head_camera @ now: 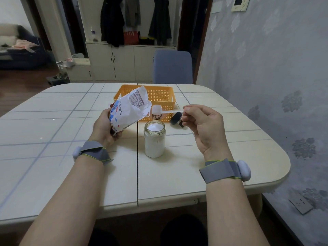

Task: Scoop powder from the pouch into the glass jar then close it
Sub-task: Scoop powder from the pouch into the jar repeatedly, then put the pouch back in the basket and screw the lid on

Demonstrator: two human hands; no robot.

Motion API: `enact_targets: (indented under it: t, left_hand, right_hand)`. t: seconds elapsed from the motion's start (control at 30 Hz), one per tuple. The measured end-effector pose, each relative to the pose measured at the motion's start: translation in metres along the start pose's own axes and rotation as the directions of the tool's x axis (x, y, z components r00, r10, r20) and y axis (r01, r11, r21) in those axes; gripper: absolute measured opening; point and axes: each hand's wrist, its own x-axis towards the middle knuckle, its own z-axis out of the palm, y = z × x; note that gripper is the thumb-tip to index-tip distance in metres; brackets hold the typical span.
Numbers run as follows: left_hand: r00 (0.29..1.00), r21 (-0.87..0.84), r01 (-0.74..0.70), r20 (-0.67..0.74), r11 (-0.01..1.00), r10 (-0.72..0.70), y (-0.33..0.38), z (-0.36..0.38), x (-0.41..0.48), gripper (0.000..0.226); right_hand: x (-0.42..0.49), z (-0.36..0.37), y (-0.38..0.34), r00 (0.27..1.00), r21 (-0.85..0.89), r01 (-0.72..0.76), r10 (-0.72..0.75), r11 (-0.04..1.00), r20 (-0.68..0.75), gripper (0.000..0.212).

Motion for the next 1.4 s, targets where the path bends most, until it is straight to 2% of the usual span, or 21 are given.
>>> enact_targets:
  t: [0.07,0.3,0.4,0.53,0.6,0.7,0.83,1.0,1.1,1.2,1.3,1.4]
  left_hand:
    - [1.0,0.002,0.0,0.004,1.0,0.0,0.0,0.0,0.0,0.026]
    - [1.0,-0.001,0.012,0.021,1.0,-0.012,0.0,-0.001,0.002,0.026]
    - [0.998,-0.005,0.015,0.056,1.0,-0.014,0.0,-0.003,0.005,0.026]
    - [0.995,-0.06,0.015,0.103,0.998,-0.009,0.0,0.0,0.007,0.027]
    - [0.992,-0.118,0.036,0.125,0.992,-0.021,0.0,-0.001,0.009,0.028]
    - [0.986,-0.176,0.069,0.162,0.982,-0.04,0.001,-0.001,0.01,0.029]
    - [0.987,-0.141,0.069,0.152,0.988,-0.047,-0.002,0.006,0.004,0.034]
    - [0.995,0.02,-0.018,0.1,1.0,0.016,0.01,0.016,-0.005,0.038]
    - [0.995,0.145,-0.084,0.062,0.986,0.076,0.027,0.021,-0.008,0.039]
    - [0.992,0.306,-0.129,0.055,0.943,0.118,0.046,0.026,-0.006,0.037]
    - [0.983,0.361,-0.181,0.028,0.915,0.183,0.065,0.033,0.009,0.031]
    - [0.947,0.507,-0.277,-0.003,0.816,0.322,0.074,0.036,0.035,0.029]
  right_hand:
    - [0.004,0.007,-0.006,1.0,-0.025,0.009,-0.009,1.0,0.007,0.011]
    - [0.028,0.052,-0.014,0.989,-0.305,0.1,-0.062,0.947,0.132,0.018]
    - [0.044,0.073,-0.005,0.98,-0.493,0.166,-0.085,0.854,0.181,0.022]
    - [0.063,0.089,0.004,0.967,-0.719,0.25,-0.127,0.649,0.222,0.028]
    - [0.069,0.093,0.007,0.966,-0.725,0.257,-0.142,0.639,0.218,0.027]
    - [0.075,0.095,0.014,0.974,-0.68,0.227,-0.144,0.698,0.178,0.025]
    - [0.082,0.102,0.017,0.983,-0.604,0.162,-0.077,0.78,0.165,0.025]
    - [0.087,0.119,0.005,0.97,-0.652,0.242,-0.176,0.718,0.166,0.011]
    - [0.091,0.127,0.001,0.972,-0.634,0.232,-0.197,0.738,0.126,0.009]
    - [0.102,0.14,-0.011,0.966,-0.617,0.253,-0.231,0.745,0.116,0.013]
    - [0.118,0.153,-0.027,0.964,-0.612,0.257,-0.247,0.748,0.103,0.012]
    - [0.139,0.158,-0.037,0.955,-0.625,0.279,-0.278,0.729,0.103,0.012]
